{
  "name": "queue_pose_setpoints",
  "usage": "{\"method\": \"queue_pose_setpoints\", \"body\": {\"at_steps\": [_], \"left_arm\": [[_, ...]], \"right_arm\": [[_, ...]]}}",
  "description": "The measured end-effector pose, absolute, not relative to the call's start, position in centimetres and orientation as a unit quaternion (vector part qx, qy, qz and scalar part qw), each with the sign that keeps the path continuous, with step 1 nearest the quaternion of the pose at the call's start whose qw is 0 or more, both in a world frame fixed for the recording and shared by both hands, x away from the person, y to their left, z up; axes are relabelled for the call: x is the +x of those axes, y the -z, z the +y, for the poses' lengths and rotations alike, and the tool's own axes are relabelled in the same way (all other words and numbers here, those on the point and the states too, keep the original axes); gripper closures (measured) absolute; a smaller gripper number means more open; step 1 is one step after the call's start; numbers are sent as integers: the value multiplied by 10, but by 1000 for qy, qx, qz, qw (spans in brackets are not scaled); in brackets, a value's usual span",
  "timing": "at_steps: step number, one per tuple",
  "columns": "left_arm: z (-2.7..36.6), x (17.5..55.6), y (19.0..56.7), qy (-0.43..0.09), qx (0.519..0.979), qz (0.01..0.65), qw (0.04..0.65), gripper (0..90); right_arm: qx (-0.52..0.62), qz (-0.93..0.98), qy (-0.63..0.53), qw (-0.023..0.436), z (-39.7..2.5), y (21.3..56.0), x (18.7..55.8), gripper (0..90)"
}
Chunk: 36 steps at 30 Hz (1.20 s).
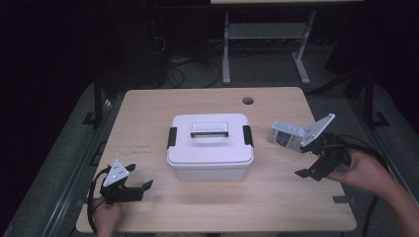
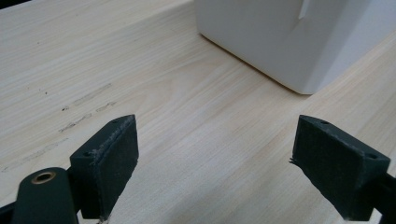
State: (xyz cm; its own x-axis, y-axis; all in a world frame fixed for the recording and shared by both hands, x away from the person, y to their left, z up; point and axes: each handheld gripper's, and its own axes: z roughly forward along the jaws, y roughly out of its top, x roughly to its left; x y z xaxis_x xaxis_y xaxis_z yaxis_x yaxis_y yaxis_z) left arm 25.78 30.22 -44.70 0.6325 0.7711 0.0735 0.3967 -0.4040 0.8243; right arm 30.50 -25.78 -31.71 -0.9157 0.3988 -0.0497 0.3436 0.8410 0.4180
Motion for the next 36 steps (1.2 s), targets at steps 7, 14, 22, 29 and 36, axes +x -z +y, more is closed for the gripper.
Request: {"method": "queue_pose_setpoints", "body": {"at_steps": [7,14,22,29,36], "left_arm": [[302,258,447,-228,805,364,408,137],[302,258,447,-227,806,364,408,136],[303,258,447,-226,803,366,413,136],[303,258,446,-224,802,365,416,136],[300,257,446,-224,804,361,416,136]], "right_arm": [[187,958,-208,66,-249,307,309,174],[176,958,-218,66,-241,297,313,191],[164,961,-216,60,-227,287,323,203],[155,960,-226,52,-211,281,334,212],[143,962,-227,49,-194,275,344,205]]}}
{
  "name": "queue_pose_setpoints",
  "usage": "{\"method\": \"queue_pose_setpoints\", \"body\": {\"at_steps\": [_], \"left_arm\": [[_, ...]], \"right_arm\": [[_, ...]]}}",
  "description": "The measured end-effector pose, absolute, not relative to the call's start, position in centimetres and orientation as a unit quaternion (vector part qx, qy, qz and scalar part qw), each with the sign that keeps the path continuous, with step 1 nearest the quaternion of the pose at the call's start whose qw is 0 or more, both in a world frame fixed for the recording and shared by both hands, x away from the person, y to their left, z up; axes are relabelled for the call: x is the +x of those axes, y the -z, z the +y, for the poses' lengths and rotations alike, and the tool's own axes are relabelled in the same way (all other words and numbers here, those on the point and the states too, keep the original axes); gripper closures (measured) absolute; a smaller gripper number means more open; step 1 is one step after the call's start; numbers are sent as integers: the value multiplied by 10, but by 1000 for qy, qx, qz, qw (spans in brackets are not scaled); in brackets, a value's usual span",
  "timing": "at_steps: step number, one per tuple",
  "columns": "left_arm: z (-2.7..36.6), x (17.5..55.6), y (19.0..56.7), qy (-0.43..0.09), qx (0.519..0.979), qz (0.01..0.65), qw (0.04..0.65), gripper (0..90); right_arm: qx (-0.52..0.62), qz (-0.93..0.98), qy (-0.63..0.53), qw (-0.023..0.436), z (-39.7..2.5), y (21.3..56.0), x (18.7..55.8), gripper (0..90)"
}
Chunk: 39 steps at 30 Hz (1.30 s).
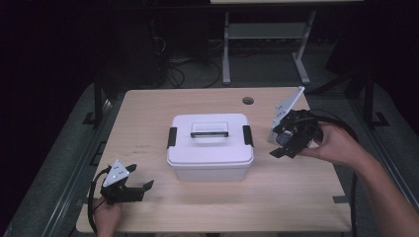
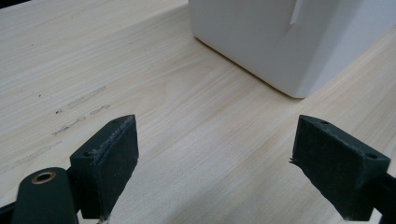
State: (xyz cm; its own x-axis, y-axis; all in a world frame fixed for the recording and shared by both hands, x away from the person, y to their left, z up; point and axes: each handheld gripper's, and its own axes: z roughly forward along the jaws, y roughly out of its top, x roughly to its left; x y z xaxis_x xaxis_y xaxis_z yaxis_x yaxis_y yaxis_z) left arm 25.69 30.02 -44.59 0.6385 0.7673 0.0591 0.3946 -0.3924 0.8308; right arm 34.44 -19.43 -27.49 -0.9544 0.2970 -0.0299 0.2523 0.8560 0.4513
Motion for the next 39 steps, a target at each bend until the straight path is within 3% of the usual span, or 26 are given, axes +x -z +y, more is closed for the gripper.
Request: {"method": "queue_pose_setpoints", "body": {"at_steps": [39], "left_arm": [[306,257,446,-221,800,367,421,137]], "right_arm": [[60,972,-222,45,-84,262,382,210]]}}
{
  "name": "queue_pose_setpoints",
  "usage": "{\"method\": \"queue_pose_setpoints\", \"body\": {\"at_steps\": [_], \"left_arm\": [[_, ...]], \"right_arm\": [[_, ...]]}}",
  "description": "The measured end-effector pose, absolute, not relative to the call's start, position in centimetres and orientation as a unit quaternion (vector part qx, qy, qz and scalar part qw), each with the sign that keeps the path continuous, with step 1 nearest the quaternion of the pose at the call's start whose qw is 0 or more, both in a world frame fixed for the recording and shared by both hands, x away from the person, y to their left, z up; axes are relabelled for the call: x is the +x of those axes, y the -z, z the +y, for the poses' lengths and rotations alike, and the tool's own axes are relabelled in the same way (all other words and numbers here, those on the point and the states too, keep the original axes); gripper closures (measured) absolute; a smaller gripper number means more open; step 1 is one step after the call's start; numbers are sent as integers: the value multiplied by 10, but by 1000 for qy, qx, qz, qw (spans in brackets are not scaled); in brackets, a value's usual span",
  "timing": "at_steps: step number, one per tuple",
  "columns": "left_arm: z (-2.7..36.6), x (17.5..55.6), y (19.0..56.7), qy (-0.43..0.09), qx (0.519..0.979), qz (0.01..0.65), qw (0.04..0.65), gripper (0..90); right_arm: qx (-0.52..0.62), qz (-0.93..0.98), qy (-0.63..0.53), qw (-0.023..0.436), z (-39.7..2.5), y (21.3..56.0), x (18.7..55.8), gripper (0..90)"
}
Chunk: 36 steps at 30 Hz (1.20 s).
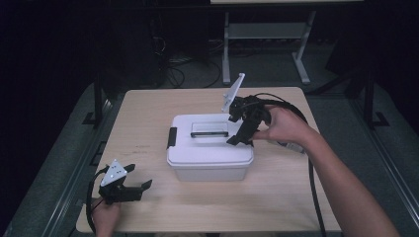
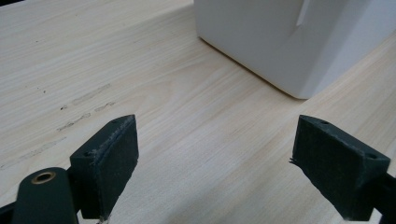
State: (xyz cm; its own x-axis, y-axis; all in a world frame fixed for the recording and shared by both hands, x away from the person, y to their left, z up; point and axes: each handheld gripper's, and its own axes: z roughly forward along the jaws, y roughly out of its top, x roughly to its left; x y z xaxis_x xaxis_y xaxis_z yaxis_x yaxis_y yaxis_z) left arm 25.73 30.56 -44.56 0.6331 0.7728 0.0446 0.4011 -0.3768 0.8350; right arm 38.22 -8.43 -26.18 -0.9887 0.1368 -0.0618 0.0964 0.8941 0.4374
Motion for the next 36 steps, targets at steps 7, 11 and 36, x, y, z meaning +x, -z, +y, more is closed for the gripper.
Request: {"method": "queue_pose_setpoints", "body": {"at_steps": [7,11,36], "left_arm": [[305,257,446,-221,799,367,421,136],[306,257,446,-221,800,366,421,136],[308,258,446,-220,798,369,423,136]], "right_arm": [[47,973,-224,44,-66,264,387,217],[37,974,-221,44,-55,264,389,219],[14,980,-196,39,-25,279,400,525]]}}
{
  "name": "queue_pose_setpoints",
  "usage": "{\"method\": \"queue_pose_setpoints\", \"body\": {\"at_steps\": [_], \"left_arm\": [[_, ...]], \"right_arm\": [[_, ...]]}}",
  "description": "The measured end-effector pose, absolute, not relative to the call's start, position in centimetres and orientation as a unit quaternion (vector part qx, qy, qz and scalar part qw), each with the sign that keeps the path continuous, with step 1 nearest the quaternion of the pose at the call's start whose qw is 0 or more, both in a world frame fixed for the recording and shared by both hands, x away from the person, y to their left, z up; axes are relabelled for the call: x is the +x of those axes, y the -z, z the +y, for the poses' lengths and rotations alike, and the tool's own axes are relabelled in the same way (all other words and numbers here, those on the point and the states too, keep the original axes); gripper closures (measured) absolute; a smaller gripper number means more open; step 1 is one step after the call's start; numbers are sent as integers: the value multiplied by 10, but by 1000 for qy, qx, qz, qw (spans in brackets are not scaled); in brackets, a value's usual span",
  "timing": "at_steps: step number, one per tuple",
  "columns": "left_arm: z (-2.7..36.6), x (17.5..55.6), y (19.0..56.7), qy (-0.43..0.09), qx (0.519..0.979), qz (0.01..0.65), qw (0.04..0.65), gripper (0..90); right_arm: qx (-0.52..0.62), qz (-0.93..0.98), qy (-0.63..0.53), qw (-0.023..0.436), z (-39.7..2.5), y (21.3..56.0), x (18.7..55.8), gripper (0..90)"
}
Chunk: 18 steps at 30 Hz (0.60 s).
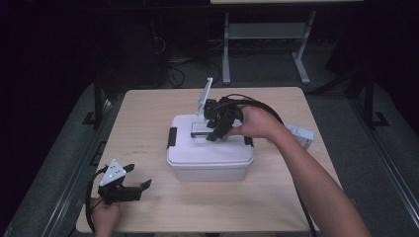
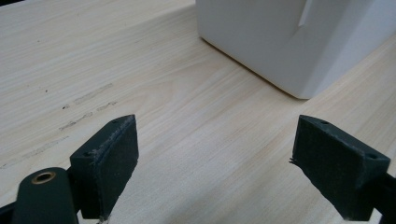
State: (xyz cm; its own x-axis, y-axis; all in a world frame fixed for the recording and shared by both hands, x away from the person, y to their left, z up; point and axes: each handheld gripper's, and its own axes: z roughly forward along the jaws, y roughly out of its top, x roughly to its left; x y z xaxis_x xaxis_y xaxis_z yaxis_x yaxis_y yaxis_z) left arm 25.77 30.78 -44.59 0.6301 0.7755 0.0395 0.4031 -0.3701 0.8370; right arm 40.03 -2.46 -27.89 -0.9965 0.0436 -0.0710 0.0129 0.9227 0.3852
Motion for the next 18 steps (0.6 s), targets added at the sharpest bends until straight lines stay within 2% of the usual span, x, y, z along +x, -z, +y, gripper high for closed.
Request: {"method": "queue_pose_setpoints", "body": {"at_steps": [18], "left_arm": [[308,258,446,-219,799,369,422,137]], "right_arm": [[20,979,-199,35,-22,277,404,701]]}}
